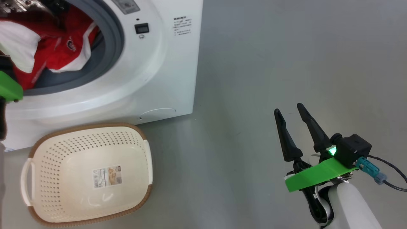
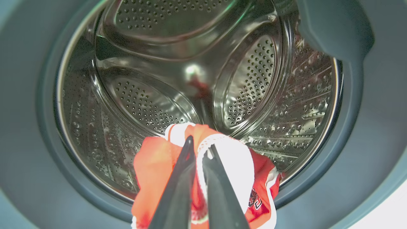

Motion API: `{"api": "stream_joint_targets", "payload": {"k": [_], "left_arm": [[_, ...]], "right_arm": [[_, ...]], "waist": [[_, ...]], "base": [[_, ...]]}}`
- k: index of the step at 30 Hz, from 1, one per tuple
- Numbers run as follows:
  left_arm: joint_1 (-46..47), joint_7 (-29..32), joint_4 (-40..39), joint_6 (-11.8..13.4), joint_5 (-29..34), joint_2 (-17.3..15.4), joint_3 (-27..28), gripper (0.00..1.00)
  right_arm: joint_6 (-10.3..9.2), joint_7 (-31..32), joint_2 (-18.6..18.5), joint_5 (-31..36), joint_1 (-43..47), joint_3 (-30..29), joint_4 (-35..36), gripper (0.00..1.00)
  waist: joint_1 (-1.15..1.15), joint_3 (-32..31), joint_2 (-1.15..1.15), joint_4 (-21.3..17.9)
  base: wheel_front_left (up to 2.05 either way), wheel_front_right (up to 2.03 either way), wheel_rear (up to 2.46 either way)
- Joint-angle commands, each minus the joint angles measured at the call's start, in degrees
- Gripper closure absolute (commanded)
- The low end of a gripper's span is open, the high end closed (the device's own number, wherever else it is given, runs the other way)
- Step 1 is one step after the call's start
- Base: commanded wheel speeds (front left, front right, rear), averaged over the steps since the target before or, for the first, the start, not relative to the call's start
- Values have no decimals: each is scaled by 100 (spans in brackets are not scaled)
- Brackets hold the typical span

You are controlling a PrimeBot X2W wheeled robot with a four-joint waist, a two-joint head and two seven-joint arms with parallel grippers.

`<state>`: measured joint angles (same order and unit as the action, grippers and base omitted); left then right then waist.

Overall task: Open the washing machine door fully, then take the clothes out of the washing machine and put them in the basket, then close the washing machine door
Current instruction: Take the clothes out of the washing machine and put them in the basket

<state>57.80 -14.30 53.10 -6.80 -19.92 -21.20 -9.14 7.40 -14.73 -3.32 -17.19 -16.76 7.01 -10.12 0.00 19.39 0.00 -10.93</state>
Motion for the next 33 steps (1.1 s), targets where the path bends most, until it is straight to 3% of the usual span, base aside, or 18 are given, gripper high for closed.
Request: {"api": "stream_joint_targets", "payload": {"k": [1,21,28,33], "left_arm": [[-107,-69,-393,7,7,-241,239,100],[-2076,-70,-4344,-57,255,452,1755,100],[-2759,-70,-5532,-64,304,695,1945,100],[-3380,-70,-5729,-67,306,875,1783,100]], "right_arm": [[9,-27,44,75,96,105,129,0],[9,-27,45,142,222,22,151,0],[9,-27,45,175,225,-5,162,0],[9,-27,45,181,199,25,166,0]], "waist": [[0,-110,0,104],[0,-235,0,358],[0,-195,0,396],[0,-154,0,418]], "base": [[0,0,0],[0,0,0],[0,0,0],[0,0,0]]}}
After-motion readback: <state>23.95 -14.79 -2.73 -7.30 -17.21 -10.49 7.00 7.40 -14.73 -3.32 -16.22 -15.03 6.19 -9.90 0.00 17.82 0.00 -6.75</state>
